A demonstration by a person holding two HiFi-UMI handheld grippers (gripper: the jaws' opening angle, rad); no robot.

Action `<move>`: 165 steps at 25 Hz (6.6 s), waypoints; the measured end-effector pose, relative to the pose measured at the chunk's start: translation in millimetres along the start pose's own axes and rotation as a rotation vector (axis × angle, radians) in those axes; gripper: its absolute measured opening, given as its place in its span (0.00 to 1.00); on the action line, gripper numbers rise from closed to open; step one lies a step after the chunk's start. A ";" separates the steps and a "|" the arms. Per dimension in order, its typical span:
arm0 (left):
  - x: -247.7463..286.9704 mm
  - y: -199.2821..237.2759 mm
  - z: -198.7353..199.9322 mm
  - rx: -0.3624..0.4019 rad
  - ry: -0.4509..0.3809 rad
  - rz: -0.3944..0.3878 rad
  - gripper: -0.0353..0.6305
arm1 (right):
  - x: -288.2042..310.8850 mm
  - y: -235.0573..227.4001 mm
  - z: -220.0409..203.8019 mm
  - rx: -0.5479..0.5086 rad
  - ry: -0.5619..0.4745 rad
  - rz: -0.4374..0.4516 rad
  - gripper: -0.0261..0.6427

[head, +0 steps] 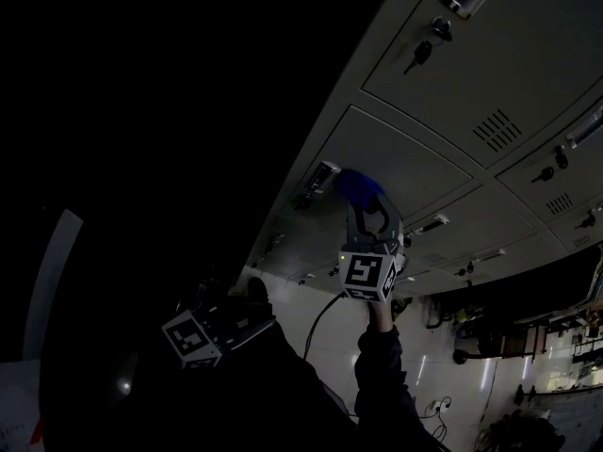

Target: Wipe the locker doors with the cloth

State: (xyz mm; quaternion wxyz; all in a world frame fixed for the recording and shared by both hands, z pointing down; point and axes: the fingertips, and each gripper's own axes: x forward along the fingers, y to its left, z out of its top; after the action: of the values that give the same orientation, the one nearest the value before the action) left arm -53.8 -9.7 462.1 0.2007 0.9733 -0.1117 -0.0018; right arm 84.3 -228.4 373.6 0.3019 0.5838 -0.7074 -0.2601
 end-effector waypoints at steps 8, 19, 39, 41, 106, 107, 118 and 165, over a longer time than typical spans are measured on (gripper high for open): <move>4.5 6.2 2.1 -0.017 -0.002 -0.002 0.14 | 10.4 47.5 -40.9 0.026 0.087 0.086 0.24; 11.1 16.5 1.7 -0.026 0.016 -0.018 0.14 | 25.1 113.8 -100.9 0.048 0.210 0.217 0.24; 4.9 25.9 -4.1 -0.013 0.062 0.007 0.14 | 25.7 184.7 -150.9 0.178 0.334 0.390 0.24; 5.5 23.4 -3.4 -0.025 0.054 0.000 0.14 | 9.9 172.4 -136.8 0.185 0.316 0.379 0.24; 43.1 12.4 18.8 0.043 0.169 -0.212 0.15 | 15.3 123.1 -157.5 0.131 0.316 0.143 0.25; 43.3 12.1 18.5 0.041 0.168 -0.211 0.15 | 16.8 130.5 -164.4 0.136 0.331 0.162 0.25; 46.6 4.2 14.5 0.044 0.173 -0.220 0.15 | 15.9 158.6 -187.5 0.181 0.384 0.262 0.25; 90.0 11.5 11.5 -0.009 0.175 -0.264 0.15 | -45.3 -68.3 -51.7 -0.122 0.058 -0.367 0.24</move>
State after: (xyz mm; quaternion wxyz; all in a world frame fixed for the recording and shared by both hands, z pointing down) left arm 30.9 -44.2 459.8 0.2121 0.9750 0.0352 0.0563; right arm 173.9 -197.2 354.1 0.3047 0.6906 -0.5631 -0.3363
